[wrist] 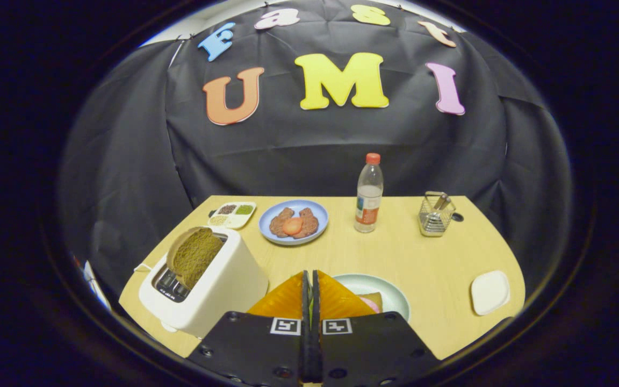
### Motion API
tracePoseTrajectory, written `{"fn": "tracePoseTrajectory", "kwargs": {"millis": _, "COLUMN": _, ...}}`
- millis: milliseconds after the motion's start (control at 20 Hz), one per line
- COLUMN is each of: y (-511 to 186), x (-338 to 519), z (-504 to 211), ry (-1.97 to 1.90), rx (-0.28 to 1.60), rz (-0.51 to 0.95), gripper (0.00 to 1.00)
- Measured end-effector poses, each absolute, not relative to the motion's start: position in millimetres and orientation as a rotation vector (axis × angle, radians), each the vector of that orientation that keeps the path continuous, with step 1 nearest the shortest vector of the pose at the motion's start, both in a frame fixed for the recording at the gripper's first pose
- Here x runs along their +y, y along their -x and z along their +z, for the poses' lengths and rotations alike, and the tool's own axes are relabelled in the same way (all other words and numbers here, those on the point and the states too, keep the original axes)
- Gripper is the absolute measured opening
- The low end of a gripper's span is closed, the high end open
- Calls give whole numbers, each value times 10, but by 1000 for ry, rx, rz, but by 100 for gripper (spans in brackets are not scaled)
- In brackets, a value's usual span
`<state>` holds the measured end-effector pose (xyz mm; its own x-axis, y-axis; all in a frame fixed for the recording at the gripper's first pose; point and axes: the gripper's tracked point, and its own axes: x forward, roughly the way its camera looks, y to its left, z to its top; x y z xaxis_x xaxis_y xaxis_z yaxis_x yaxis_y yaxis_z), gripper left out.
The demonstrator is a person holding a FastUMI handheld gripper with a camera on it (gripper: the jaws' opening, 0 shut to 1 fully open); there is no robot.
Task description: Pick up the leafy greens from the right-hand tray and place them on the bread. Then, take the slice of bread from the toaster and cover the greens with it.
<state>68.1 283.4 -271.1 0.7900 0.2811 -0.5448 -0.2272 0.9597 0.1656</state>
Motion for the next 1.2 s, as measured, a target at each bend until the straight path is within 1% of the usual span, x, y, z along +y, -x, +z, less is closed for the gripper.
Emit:
{"fn": "tracePoseTrajectory", "kwargs": {"millis": 150, "y": -738, "x": 2836, "z": -2840, "ry": -148, "rx": 627, "rz": 286, "gripper": 0}}
{"fn": "tracePoseTrajectory", "kwargs": {"millis": 400, "y": -856, "x": 2541, "z": -3046, "ry": -121, "rx": 640, "rz": 245, "gripper": 0}}
{"fn": "tracePoseTrajectory", "kwargs": {"millis": 500, "y": -899, "x": 2374, "z": -3116, "ry": -94, "rx": 641, "rz": 212, "gripper": 7}}
{"fn": "tracePoseTrajectory", "kwargs": {"millis": 550, "y": -921, "x": 2297, "z": -3128, "ry": -82, "rx": 639, "rz": 198, "gripper": 8}}
{"fn": "tracePoseTrajectory", "kwargs": {"millis": 700, "y": -978, "x": 2018, "z": -3203, "ry": -60, "rx": 636, "rz": 141, "gripper": 15}}
{"fn": "tracePoseTrajectory", "kwargs": {"millis": 800, "y": -997, "x": 1914, "z": -3230, "ry": -71, "rx": 641, "rz": 139, "gripper": 33}}
{"fn": "tracePoseTrajectory", "kwargs": {"millis": 950, "y": -1038, "x": 1727, "z": -3130, "ry": -80, "rx": 607, "rz": 123, "gripper": 88}}
{"fn": "tracePoseTrajectory", "kwargs": {"millis": 1050, "y": -1045, "x": 1638, "z": -3012, "ry": -71, "rx": 574, "rz": 133, "gripper": 86}}
{"fn": "tracePoseTrajectory", "kwargs": {"millis": 1200, "y": -1010, "x": 1548, "z": -2766, "ry": -54, "rx": 521, "rz": 180, "gripper": 89}}
